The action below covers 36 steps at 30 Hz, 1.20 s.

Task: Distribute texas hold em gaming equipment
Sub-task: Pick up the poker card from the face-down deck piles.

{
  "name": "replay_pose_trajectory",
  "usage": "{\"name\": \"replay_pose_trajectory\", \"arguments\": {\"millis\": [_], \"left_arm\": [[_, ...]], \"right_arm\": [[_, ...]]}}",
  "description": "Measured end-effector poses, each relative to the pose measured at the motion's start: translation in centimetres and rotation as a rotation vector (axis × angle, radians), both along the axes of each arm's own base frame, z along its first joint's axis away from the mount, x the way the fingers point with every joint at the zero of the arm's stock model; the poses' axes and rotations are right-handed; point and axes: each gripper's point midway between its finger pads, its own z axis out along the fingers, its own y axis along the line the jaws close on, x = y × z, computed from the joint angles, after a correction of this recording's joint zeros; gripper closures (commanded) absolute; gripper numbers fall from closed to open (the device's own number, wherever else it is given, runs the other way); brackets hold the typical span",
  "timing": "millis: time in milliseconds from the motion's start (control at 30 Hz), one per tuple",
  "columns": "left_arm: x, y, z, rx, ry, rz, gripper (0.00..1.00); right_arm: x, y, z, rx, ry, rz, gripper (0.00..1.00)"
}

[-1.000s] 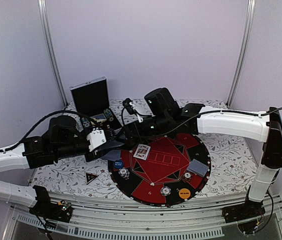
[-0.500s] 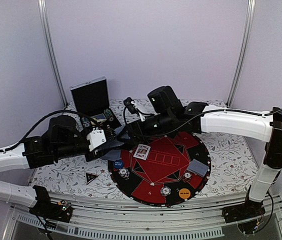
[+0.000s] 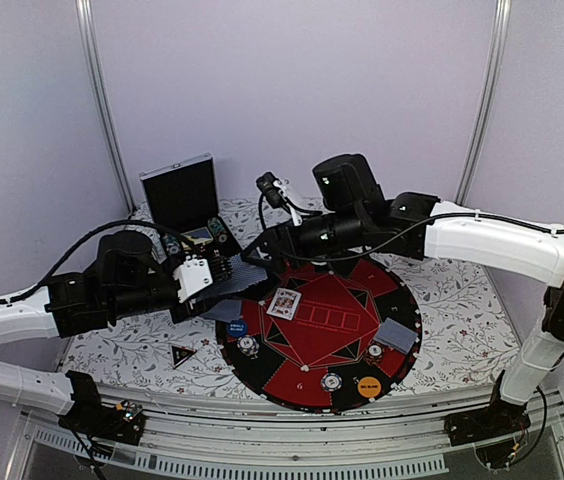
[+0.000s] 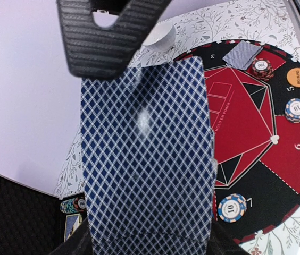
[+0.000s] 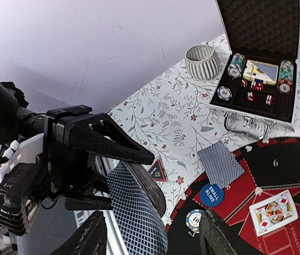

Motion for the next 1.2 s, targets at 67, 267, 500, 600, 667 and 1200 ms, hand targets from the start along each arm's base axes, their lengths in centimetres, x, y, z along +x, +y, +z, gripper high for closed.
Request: {"name": "replay_pose_trajectory", "arguments": {"millis": [67,267,500,600,667,1200], "left_arm": [[0.0,0.0,0.0,0.0,0.0,0.0,0.47],[0.0,0.0,0.0,0.0,0.0,0.0,0.47],[0.0,0.0,0.0,0.0,0.0,0.0,0.47],[0.0,0.0,0.0,0.0,0.0,0.0,0.47],[0.0,0.0,0.0,0.0,0.0,0.0,0.47],[0.0,0.0,0.0,0.0,0.0,0.0,0.47]], "right_arm": [[0.0,-0.1,0.2,0.003,0.001,-0.004,0.45],[-0.1,-0.2,-0.6,-0.011,0.011,-0.006,0.6],[-0.3,-0.2,-0.6,-0.008,0.022,0.005,0.96],[-0.4,-0.2,-0.9,-0.011,0.028,0.008,0.97],[-0.4,-0.3,-1.1,-0.014,0.034,0.01,0.98],[-1.5,-1.7,2.3,0.057,0.015,0.054,0.98]]}}
